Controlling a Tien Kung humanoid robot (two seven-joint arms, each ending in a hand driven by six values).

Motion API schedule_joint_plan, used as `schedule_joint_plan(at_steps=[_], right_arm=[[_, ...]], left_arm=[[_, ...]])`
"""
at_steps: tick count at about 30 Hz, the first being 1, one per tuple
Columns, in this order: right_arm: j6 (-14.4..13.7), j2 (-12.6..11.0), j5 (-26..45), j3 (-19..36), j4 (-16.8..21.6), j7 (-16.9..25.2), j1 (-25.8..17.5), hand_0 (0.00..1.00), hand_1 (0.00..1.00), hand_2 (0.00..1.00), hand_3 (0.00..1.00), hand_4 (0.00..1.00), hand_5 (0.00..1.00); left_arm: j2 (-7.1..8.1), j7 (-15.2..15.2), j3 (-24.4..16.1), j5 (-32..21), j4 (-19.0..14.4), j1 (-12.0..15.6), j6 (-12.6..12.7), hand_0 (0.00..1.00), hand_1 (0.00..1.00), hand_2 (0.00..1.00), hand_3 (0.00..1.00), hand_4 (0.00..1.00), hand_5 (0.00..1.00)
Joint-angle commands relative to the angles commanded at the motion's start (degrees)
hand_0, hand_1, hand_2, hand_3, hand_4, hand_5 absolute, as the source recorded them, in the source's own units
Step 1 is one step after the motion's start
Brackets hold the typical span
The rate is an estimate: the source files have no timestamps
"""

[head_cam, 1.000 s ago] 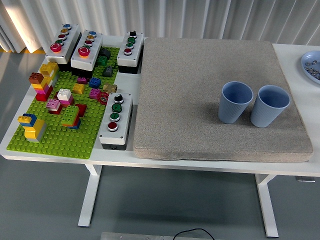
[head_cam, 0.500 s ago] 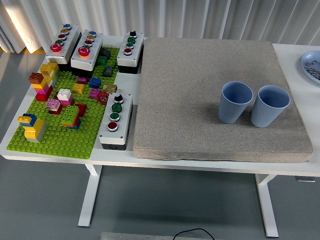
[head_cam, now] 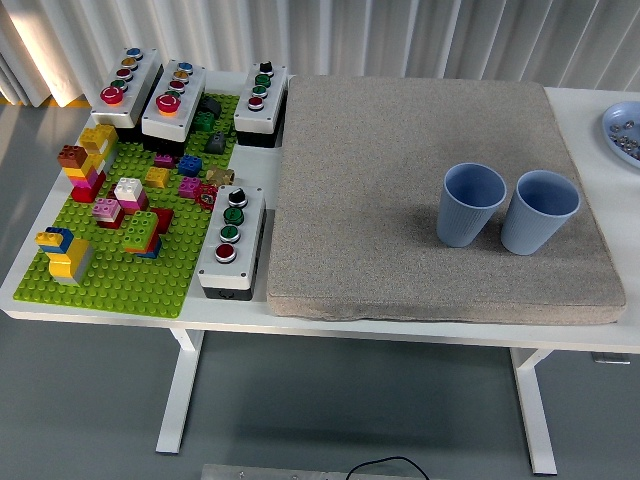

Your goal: Pick cup pour cup place

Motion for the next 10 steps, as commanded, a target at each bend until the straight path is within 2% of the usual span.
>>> schedule_joint_plan(at_steps=[10], right_arm=[[0.0,0.1,0.3,0.4,-0.1,0.0,0.1,0.812,0.729,0.721,0.775,0.739,0.17]], left_arm=[[-0.02,0.1,-0.1,0.2,0.0,0.0,0.0,0.724,0.77,0.823,0.663,0.504,0.942]])
